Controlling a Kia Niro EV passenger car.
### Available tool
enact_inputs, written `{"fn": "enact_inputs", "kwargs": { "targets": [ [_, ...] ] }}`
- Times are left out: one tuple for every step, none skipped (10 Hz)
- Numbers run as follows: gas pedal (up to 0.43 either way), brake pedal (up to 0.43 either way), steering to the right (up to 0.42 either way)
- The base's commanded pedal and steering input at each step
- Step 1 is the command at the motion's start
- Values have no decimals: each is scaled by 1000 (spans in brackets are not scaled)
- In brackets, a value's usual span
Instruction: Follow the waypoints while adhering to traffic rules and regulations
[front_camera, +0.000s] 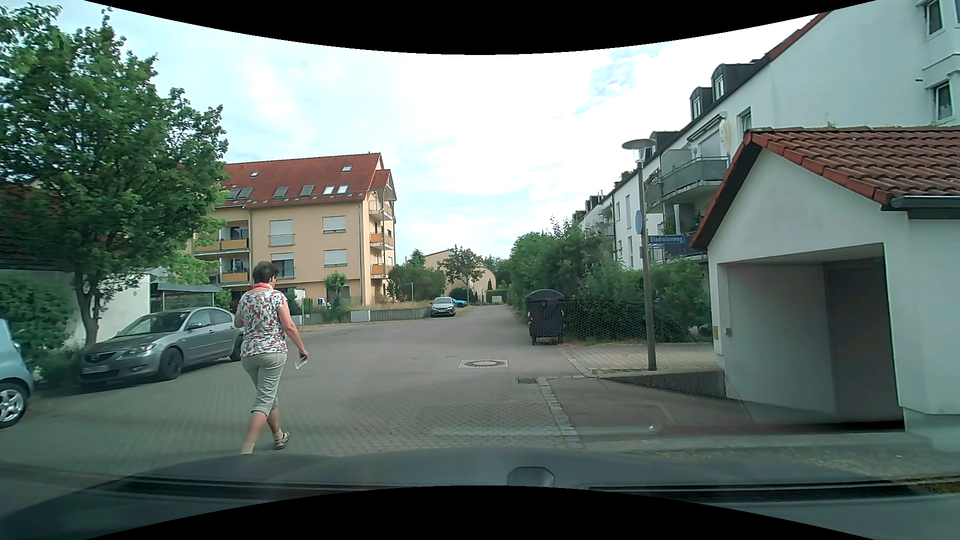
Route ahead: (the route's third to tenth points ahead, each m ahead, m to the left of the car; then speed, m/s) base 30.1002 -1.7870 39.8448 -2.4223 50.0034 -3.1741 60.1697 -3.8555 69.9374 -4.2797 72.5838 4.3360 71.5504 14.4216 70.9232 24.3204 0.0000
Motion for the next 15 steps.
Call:
{"fn": "enact_inputs", "kwargs": {
  "targets": [
    [0,305,-228],
    [0,305,-228],
    [0,305,-228],
    [0,293,-228],
    [0,262,-228],
    [0,177,-228],
    [0,116,-228],
    [0,55,-228],
    [0,0,-228],
    [0,0,-228],
    [0,0,-228],
    [0,6,-228],
    [0,43,-228],
    [0,128,-228],
    [0,146,-226]
  ]
}}
